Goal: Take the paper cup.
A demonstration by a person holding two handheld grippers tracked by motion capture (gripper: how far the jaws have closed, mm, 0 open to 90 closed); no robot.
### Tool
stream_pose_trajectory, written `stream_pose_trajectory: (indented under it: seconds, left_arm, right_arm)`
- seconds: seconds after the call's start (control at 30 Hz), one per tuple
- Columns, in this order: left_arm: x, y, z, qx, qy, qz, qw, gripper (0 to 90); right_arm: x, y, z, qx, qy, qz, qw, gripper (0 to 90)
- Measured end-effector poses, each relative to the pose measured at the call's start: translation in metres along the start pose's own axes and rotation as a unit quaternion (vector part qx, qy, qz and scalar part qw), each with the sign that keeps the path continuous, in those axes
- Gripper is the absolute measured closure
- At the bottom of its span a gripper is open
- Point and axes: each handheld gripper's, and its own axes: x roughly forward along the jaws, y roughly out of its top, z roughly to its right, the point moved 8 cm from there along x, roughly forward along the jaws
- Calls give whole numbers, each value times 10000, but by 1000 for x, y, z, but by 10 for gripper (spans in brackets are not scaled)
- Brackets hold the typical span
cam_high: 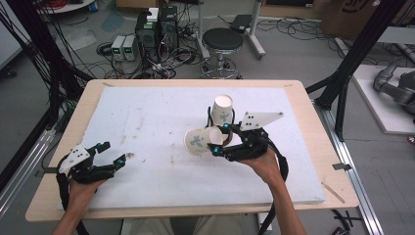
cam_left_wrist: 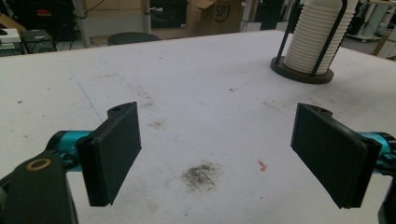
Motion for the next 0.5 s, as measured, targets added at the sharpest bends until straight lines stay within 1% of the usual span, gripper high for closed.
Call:
stream_pose_trajectory:
  seconds: [0.03, 0.07, 0.1, 0.13, 0.23, 0.27, 0.3, 0.33, 0.37, 0.4, 0.5]
  left_arm:
    - [0, 0, 0, 0, 0, 0, 10000, 159]
    - [0, 0, 0, 0, -2, -5, 10000, 159]
    - [0, 0, 0, -2, -4, -11, 10000, 159]
    - [0, 0, 0, -5, -2, -10, 10000, 159]
    - [0, 0, 0, -7, 2, -12, 10000, 159]
    - [0, 0, 0, -6, 1, -8, 10000, 159]
    - [0, 0, 0, -6, 1, -8, 10000, 159]
    - [0, 0, 0, -9, 1, -7, 10000, 159]
    - [0, 0, 0, -9, 1, -7, 10000, 159]
    - [0, 0, 0, -13, 5, 1, 10000, 159]
    - [0, 0, 0, -27, 0, 10, 10000, 159]
  right_arm:
    - [0, 0, 0, 0, 0, 0, 10000, 382]
    - [1, -2, 1, 28, 2, 116, 9999, 382]
    - [1, -2, 1, 28, 2, 116, 9999, 382]
    - [3, -4, 3, 73, -23, 193, 9998, 381]
    - [5, -6, 5, 87, -61, 163, 9998, 382]
    - [6, -7, 5, 110, -1, 278, 9996, 382]
    - [6, -7, 5, 110, -1, 278, 9996, 382]
    - [8, -9, 7, 106, -70, 276, 9995, 381]
    - [8, -9, 7, 106, -70, 276, 9995, 381]
    - [9, -10, 7, 157, -43, 287, 9995, 381]
    - [10, -11, 8, 137, -29, 312, 9994, 382]
